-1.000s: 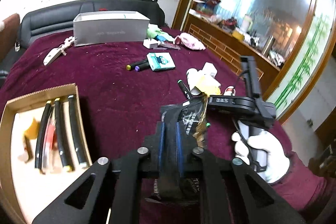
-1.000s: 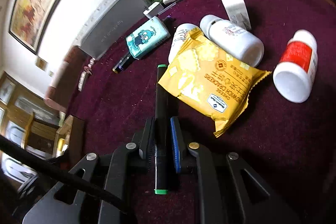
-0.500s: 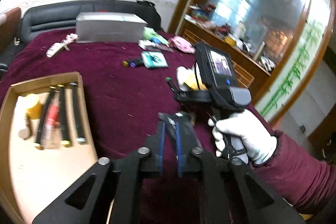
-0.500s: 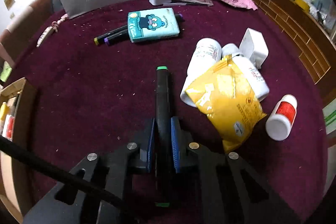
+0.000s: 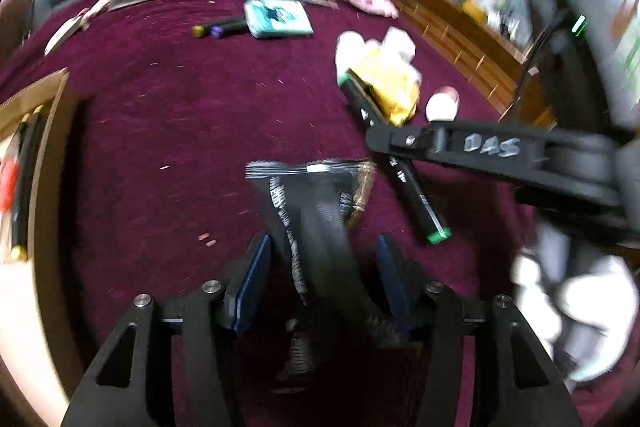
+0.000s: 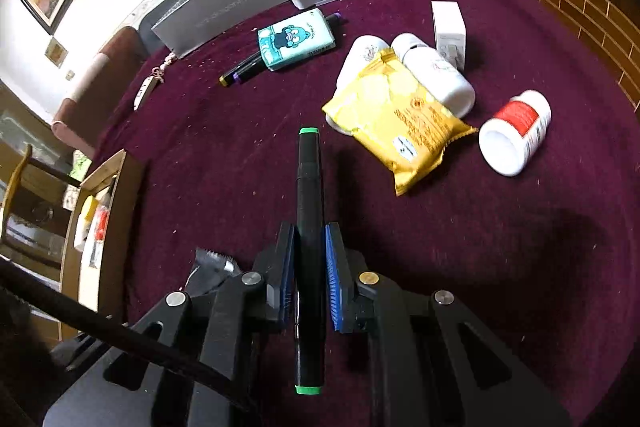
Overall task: Organize objects
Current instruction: 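Carry the snack bag and marker into the cardboard tray and open both grippers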
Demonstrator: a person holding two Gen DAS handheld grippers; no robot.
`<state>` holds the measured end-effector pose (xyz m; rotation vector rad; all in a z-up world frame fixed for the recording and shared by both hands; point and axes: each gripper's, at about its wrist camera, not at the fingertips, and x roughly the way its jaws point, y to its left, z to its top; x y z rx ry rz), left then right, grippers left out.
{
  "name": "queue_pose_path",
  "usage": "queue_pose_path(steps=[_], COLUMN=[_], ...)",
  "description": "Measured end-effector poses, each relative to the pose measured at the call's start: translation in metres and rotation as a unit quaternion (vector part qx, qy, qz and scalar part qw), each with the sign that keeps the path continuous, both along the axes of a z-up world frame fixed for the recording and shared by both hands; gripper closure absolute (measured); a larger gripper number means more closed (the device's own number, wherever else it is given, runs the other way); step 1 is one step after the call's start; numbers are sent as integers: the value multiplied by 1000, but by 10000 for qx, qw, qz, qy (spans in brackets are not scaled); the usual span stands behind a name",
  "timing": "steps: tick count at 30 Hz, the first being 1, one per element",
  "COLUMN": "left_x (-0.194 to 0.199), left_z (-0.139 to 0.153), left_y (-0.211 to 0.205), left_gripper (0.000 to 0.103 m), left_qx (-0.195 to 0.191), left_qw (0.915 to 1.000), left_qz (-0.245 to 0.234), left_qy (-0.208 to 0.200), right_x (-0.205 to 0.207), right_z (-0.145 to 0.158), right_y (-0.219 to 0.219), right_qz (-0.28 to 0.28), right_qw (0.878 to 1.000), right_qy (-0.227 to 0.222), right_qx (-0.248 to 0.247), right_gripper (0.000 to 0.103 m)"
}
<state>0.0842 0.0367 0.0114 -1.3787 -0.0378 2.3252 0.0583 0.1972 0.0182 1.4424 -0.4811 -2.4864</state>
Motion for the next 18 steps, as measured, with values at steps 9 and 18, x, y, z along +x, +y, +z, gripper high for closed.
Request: queue_pose_path(steps=[9, 18], left_x=[6, 18], left_z=[6, 58], left_y=[3, -84], left_gripper=[84, 84], left_qx=[220, 1049], left_qw=[9990, 9901], left_qz=[-199, 498], left_qy=[330, 783], right_x=[7, 7], right_z=[-3, 10], right_y=[25, 15], right_qz=[-30, 189], right_qw=[9964, 9892], right_qy=[-128, -44], right_qx=[-832, -1451], right_gripper=[91, 91])
